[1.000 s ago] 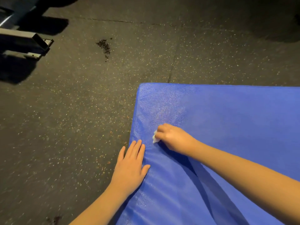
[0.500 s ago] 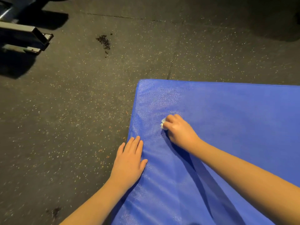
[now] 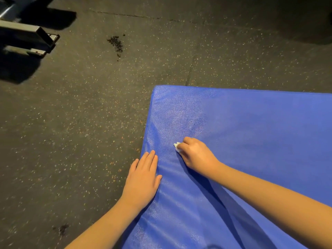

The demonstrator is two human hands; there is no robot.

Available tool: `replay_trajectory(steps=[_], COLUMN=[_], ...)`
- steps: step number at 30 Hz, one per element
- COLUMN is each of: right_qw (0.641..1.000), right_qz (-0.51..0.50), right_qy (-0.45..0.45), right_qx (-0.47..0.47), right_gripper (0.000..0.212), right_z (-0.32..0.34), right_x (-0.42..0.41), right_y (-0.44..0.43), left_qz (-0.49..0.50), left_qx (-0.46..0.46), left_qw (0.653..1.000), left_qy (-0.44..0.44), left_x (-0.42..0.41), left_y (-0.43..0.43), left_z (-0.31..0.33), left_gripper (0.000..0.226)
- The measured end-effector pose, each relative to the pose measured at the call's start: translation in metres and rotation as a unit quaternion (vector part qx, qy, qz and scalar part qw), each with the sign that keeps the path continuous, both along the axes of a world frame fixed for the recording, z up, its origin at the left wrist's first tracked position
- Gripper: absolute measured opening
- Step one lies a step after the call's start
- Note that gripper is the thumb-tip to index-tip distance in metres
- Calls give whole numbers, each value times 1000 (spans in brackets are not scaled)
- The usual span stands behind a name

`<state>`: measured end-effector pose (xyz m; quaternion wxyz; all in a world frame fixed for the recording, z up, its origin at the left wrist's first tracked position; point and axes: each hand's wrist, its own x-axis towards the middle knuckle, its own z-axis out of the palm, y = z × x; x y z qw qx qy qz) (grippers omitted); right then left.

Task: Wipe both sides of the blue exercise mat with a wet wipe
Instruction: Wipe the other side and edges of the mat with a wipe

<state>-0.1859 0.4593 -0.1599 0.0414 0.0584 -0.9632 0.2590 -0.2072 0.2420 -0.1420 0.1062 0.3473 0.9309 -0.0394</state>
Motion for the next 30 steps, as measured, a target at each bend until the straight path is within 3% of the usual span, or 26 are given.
replay_trajectory(steps=[4, 7, 9, 13, 14, 17, 19, 22, 24, 28, 30], right_qw=[999, 995, 992, 996, 996, 998, 997, 996, 987, 997, 998], right_qz=[35, -98, -121, 68, 74, -59, -77, 80, 152, -36, -41], right_qy=[-18, 3, 11, -45, -51, -12, 2, -20, -52, -59, -32], right_qx=[3, -14, -24, -16, -9, -13, -23, -39, -14, -27, -22], right_gripper=[25, 20, 18, 17, 17, 19, 17, 18, 8, 14, 18], right_z=[3, 4, 1, 3, 4, -1, 1, 6, 8, 0, 4], right_x=[3, -13, -9, 24, 19, -6, -3, 31, 35, 7, 14], right_y=[-1, 9, -1, -26, -21, -4, -15, -47, -42, -16, -29], left_qz=[-3, -5, -6, -16, -16, -5, -7, -11, 0, 0, -5], left_qx=[2, -2, -6, -1, 3, 6, 5, 14, 19, 21, 13], left_qw=[1000, 1000, 1000, 1000, 1000, 1000, 1000, 1000, 1000, 1000, 1000], left_qy=[5, 10, 5, 9, 10, 9, 11, 12, 1, 1, 0], left_x=[0, 0, 2, 7, 10, 18, 23, 27, 30, 35, 34], left_y=[0, 0, -1, -12, -15, -17, -20, -30, -35, -37, -37], left_z=[-1, 0, 0, -2, -3, -4, -5, -6, -7, -8, -6], left_gripper=[61, 61, 61, 60, 60, 59, 59, 59, 66, 58, 57])
